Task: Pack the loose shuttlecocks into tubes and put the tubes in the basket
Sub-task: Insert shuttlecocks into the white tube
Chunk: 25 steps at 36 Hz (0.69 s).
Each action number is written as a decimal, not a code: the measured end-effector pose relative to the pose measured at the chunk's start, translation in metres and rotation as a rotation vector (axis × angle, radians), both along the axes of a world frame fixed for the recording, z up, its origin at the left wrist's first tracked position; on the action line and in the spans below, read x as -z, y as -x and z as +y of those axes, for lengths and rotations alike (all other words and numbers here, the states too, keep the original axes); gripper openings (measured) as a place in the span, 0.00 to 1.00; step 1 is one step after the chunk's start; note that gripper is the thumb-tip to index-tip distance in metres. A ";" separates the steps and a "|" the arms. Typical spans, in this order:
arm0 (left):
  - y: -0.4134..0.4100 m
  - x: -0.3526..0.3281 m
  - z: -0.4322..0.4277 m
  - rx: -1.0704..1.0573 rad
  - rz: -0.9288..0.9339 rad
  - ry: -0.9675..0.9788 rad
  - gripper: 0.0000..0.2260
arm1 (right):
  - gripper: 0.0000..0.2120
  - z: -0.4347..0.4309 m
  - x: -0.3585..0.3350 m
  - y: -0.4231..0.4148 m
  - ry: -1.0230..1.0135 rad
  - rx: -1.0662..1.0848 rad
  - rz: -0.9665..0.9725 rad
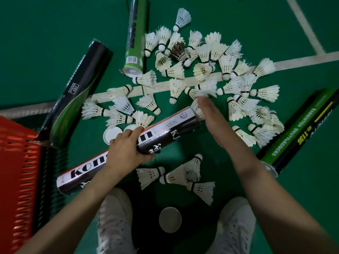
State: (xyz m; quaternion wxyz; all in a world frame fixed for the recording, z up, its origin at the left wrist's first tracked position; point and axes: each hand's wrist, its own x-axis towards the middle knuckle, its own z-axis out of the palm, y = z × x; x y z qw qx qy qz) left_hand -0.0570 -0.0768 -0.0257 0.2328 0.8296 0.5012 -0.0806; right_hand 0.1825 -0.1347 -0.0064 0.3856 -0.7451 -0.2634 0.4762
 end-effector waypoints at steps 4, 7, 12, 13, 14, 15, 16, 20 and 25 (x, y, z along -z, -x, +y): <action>0.002 -0.001 0.000 -0.035 -0.044 0.072 0.41 | 0.24 0.002 0.004 0.008 0.013 -0.053 -0.006; 0.002 0.000 0.001 -0.071 -0.076 0.115 0.40 | 0.25 0.001 0.005 0.016 0.008 -0.129 0.039; 0.008 0.001 0.001 -0.087 -0.035 0.124 0.40 | 0.30 0.003 0.008 0.018 0.060 -0.212 0.212; 0.010 0.001 0.000 -0.092 -0.019 0.125 0.40 | 0.32 0.004 0.011 0.018 0.063 -0.194 0.208; 0.012 0.001 0.000 -0.103 -0.004 0.124 0.40 | 0.34 0.005 0.014 0.019 0.056 -0.156 0.182; 0.015 0.001 0.000 -0.122 0.012 0.122 0.40 | 0.32 0.004 0.018 0.019 0.052 -0.111 0.126; 0.018 0.001 0.000 -0.143 0.027 0.119 0.39 | 0.28 0.001 0.022 0.019 0.043 -0.077 0.054; 0.029 0.003 -0.001 -0.182 0.042 0.116 0.37 | 0.22 -0.029 0.035 0.003 0.087 -0.503 -0.261; 0.032 0.007 -0.006 -0.100 0.131 0.099 0.38 | 0.38 -0.066 0.045 -0.007 0.203 -0.972 -0.349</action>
